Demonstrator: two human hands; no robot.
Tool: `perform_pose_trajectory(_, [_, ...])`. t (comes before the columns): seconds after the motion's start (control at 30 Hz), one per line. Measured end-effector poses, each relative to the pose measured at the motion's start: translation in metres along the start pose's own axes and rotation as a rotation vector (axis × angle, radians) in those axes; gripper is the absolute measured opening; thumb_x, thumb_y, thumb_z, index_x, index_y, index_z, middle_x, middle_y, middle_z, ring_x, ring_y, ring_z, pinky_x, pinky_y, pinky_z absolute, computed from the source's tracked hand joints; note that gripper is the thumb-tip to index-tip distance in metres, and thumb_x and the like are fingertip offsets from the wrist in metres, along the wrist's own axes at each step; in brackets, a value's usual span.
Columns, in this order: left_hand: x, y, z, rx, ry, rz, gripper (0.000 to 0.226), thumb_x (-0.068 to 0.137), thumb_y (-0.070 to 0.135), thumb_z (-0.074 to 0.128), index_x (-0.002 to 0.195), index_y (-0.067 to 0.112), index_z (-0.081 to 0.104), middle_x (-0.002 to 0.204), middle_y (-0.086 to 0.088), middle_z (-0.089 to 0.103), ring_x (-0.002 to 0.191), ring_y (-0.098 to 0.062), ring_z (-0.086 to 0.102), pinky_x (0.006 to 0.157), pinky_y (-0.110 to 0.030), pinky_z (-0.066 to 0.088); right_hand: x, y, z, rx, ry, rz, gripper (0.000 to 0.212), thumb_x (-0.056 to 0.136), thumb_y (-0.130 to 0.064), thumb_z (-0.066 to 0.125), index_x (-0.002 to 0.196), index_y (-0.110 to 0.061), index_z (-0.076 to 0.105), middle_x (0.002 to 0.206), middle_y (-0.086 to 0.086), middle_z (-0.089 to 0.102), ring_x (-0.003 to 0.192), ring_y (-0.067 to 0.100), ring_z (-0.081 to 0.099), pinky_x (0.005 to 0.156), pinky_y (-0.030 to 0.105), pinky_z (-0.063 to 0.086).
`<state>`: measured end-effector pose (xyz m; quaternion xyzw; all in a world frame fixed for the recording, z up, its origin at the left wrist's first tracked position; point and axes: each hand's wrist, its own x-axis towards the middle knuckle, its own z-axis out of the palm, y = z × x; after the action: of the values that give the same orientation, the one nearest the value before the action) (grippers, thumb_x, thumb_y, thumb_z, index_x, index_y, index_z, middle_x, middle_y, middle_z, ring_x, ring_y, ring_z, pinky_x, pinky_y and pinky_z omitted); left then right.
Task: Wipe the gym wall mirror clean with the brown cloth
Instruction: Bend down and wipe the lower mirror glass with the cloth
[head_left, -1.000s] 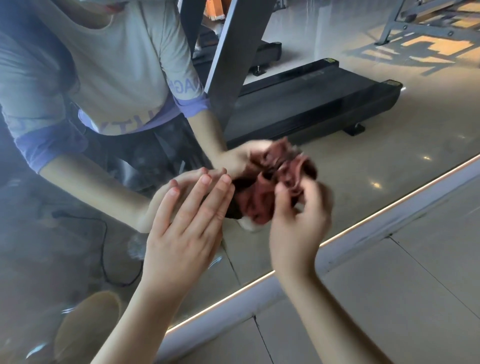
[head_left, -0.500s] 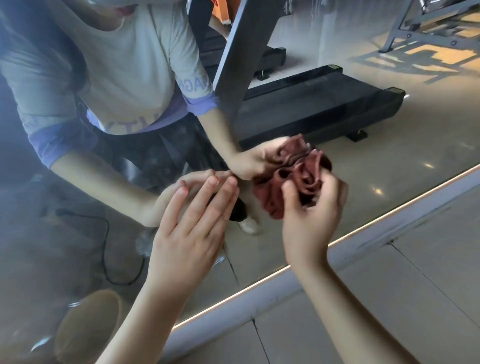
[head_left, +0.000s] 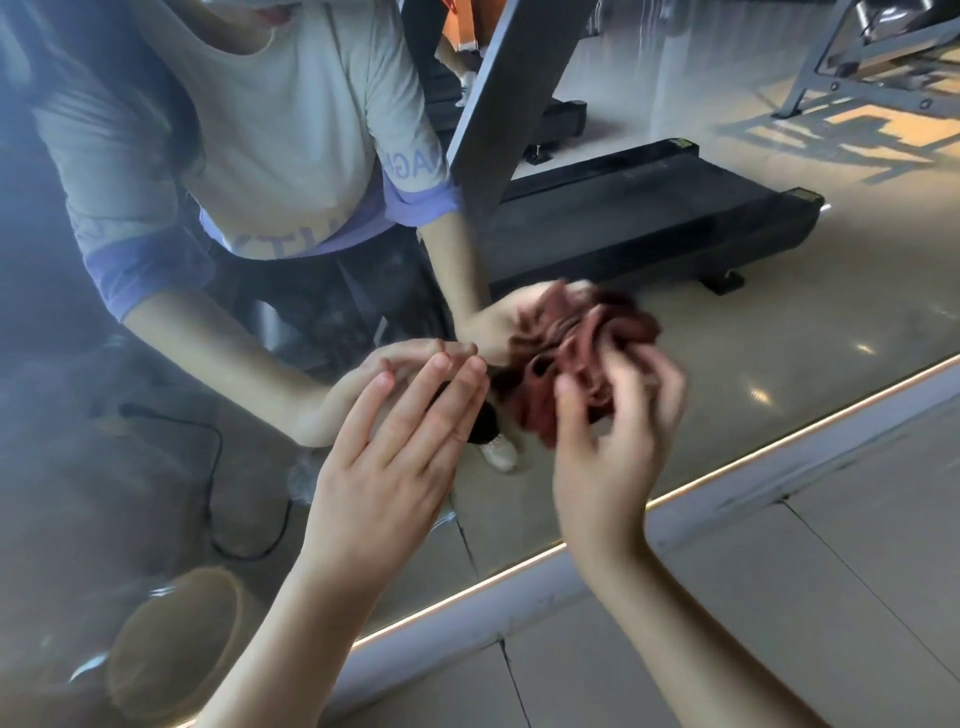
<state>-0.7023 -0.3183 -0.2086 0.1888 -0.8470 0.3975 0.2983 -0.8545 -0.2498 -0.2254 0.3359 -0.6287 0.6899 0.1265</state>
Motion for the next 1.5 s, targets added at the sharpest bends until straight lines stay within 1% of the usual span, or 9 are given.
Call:
perform_pose_trajectory(0.07, [-0.003, -0.002, -0.003, 0.004, 0.003, -0.021, 0.062, 0.091, 0.012, 0.062, 0.15, 0.006, 0.041, 0.158, -0.004, 0.031, 0.147, -0.022, 0.022, 0.122, -0.04, 0.015, -0.011, 0.001, -0.005, 0.033, -0.117, -0.055, 0.032, 0.082, 0.01, 0.071, 0.113, 0.005, 0.066, 0.118, 0.021, 0.049, 0.115, -0.01, 0.047, 0.096, 0.012, 0.041])
perform_pose_trajectory(0.2, [-0.014, -0.013, -0.009, 0.047, 0.003, -0.067, 0.071, 0.087, 0.016, 0.068, 0.151, 0.007, 0.039, 0.16, -0.003, 0.024, 0.148, -0.022, 0.023, 0.123, -0.041, 0.015, 0.015, 0.001, 0.005, 0.079, 0.118, 0.129, 0.031, 0.087, -0.002, 0.069, 0.118, 0.001, 0.064, 0.119, 0.008, 0.046, 0.112, 0.023, 0.058, 0.092, 0.042, 0.052])
perform_pose_trajectory(0.4, [-0.031, -0.024, -0.015, 0.073, -0.02, -0.105, 0.073, 0.087, 0.025, 0.074, 0.149, 0.006, 0.041, 0.159, -0.005, 0.024, 0.154, -0.021, 0.013, 0.125, -0.043, 0.012, -0.051, -0.006, 0.009, 0.071, -0.232, -0.079, 0.031, 0.087, 0.001, 0.065, 0.117, -0.008, 0.064, 0.125, 0.006, 0.044, 0.106, 0.009, 0.058, 0.091, 0.025, 0.049])
perform_pose_trajectory(0.57, [-0.045, -0.03, -0.019, 0.079, -0.049, -0.17, 0.074, 0.09, 0.027, 0.073, 0.151, 0.006, 0.038, 0.159, -0.005, 0.024, 0.154, -0.019, 0.01, 0.125, -0.043, 0.012, -0.025, -0.007, 0.016, 0.023, 0.039, -0.01, 0.027, 0.084, 0.008, 0.07, 0.111, 0.009, 0.065, 0.117, 0.014, 0.045, 0.113, -0.014, 0.046, 0.095, 0.009, 0.038])
perform_pose_trajectory(0.77, [-0.052, -0.031, -0.02, 0.089, -0.052, -0.18, 0.083, 0.088, 0.023, 0.075, 0.155, 0.007, 0.03, 0.167, -0.003, 0.011, 0.154, -0.019, 0.01, 0.125, -0.043, 0.011, -0.073, -0.016, 0.023, 0.095, -0.249, -0.099, 0.031, 0.087, 0.002, 0.064, 0.115, -0.011, 0.065, 0.122, 0.007, 0.046, 0.095, 0.012, 0.059, 0.089, 0.019, 0.047])
perform_pose_trajectory(0.93, [-0.055, -0.034, -0.021, 0.076, -0.043, -0.163, 0.088, 0.083, 0.021, 0.081, 0.154, 0.006, 0.032, 0.161, -0.005, 0.022, 0.154, -0.019, 0.009, 0.125, -0.042, 0.012, -0.04, -0.005, 0.02, 0.06, -0.041, 0.002, 0.024, 0.087, 0.001, 0.068, 0.111, 0.005, 0.065, 0.119, 0.02, 0.048, 0.111, 0.002, 0.054, 0.092, 0.014, 0.043])
perform_pose_trajectory(1.2, [-0.074, -0.063, -0.031, 0.017, -0.017, -0.145, 0.081, 0.084, 0.026, 0.077, 0.152, 0.008, 0.036, 0.159, -0.003, 0.026, 0.153, -0.019, 0.017, 0.125, -0.039, 0.014, -0.061, -0.026, 0.027, 0.104, -0.123, 0.09, 0.03, 0.086, -0.009, 0.069, 0.113, -0.019, 0.059, 0.117, -0.002, 0.044, 0.107, 0.017, 0.058, 0.089, 0.024, 0.049])
perform_pose_trajectory(1.33, [-0.082, -0.074, -0.031, -0.002, -0.003, -0.097, 0.078, 0.092, 0.023, 0.065, 0.157, 0.007, 0.025, 0.168, -0.002, 0.008, 0.155, -0.017, 0.007, 0.125, -0.037, 0.011, -0.057, -0.022, 0.035, 0.089, 0.087, 0.404, 0.032, 0.092, -0.009, 0.062, 0.123, -0.001, 0.056, 0.118, 0.011, 0.047, 0.104, 0.022, 0.058, 0.083, 0.007, 0.042])
perform_pose_trajectory(1.5, [-0.08, -0.093, -0.032, -0.075, 0.045, 0.05, 0.064, 0.097, 0.019, 0.059, 0.153, 0.004, 0.032, 0.166, -0.006, 0.016, 0.152, -0.019, 0.018, 0.119, -0.032, 0.019, -0.092, -0.053, 0.038, 0.144, -0.131, 0.313, 0.026, 0.088, -0.012, 0.069, 0.109, -0.02, 0.056, 0.112, -0.009, 0.045, 0.097, 0.004, 0.057, 0.079, 0.011, 0.047])
